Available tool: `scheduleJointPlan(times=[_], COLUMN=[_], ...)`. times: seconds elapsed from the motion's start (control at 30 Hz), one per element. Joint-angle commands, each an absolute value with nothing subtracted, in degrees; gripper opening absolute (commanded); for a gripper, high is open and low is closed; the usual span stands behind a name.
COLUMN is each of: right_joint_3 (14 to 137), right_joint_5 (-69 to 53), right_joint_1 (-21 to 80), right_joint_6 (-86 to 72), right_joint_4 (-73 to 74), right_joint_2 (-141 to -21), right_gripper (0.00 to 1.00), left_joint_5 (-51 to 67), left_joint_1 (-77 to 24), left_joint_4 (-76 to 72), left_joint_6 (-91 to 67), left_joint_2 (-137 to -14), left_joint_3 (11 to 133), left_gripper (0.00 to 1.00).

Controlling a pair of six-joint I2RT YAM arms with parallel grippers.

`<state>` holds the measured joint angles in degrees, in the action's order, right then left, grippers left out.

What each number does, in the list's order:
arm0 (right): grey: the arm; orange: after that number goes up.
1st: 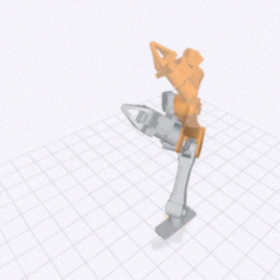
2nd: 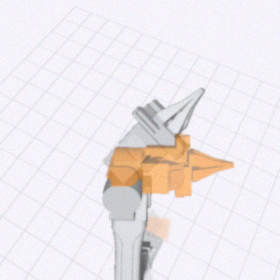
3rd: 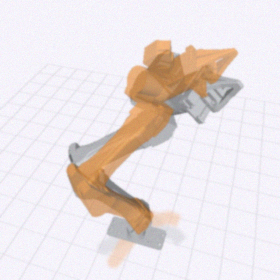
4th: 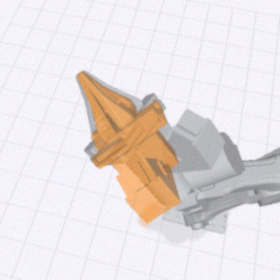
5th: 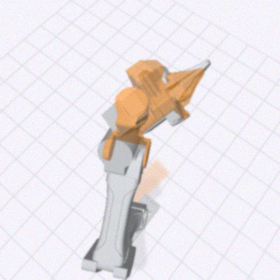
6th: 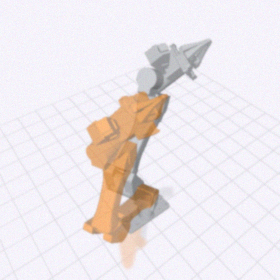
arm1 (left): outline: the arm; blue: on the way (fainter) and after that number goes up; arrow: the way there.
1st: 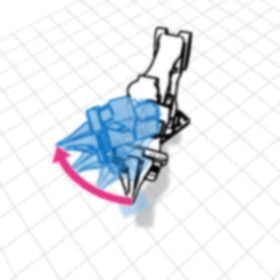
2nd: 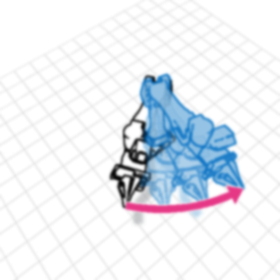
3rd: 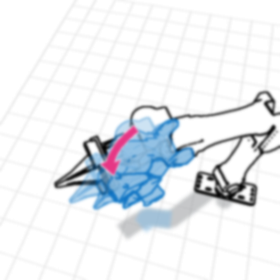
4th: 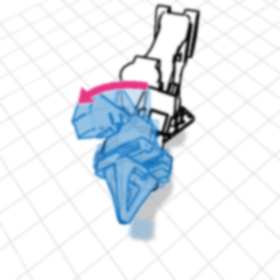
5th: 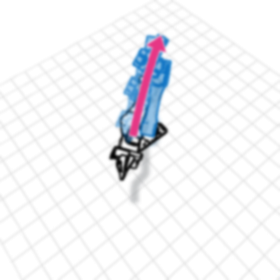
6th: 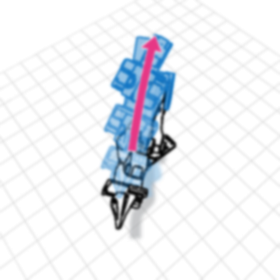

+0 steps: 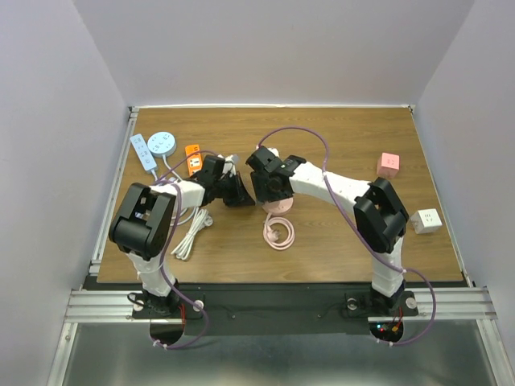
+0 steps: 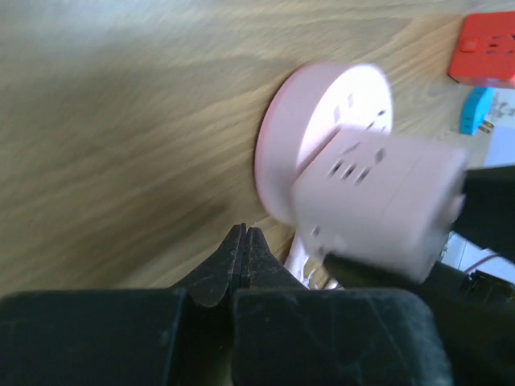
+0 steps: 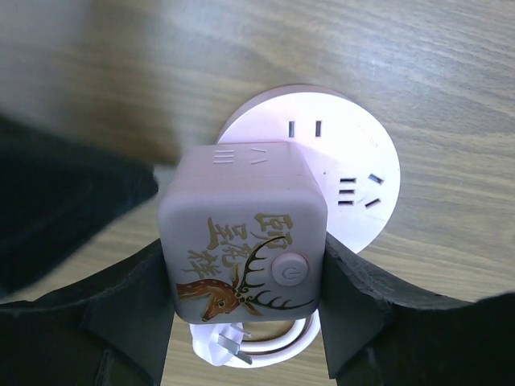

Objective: Pull the plug off the socket

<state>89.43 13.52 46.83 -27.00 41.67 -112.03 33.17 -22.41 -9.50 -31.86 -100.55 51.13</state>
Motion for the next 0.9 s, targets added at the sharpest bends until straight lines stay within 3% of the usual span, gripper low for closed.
scheduleJointPlan(times=[0.0, 0.3, 0.6, 0.87], right_joint_3=[93.7, 99.0, 101.5, 102.9], right_joint_5=[11.1, 7.6, 5.0, 3.1], right_joint_1=[45.5, 45.1, 44.5, 43.5], right_joint_6=[-37.6, -40.7, -41.0, -41.0], right_joint_4=[40.2, 41.2, 41.2, 41.6], right_joint_2=[-115.0, -119.5, -120.8, -120.3], right_gripper=[0.00, 0.00, 0.00, 0.01], left_joint_5=[29.8, 38.2, 43.9, 40.3], left_joint_1=[-22.7, -22.9, -24.5, -23.3], left_joint_4=[-13.0, -25.4, -28.6, -30.0], left_joint_6=[-34.9, -39.2, -36.1, -34.1], left_joint_2=[-93.4, -89.5, -99.3, -109.5], left_joint_3=[46.4, 38.7, 42.1, 40.1], left_gripper=[0.00, 0.00, 0.00, 0.00])
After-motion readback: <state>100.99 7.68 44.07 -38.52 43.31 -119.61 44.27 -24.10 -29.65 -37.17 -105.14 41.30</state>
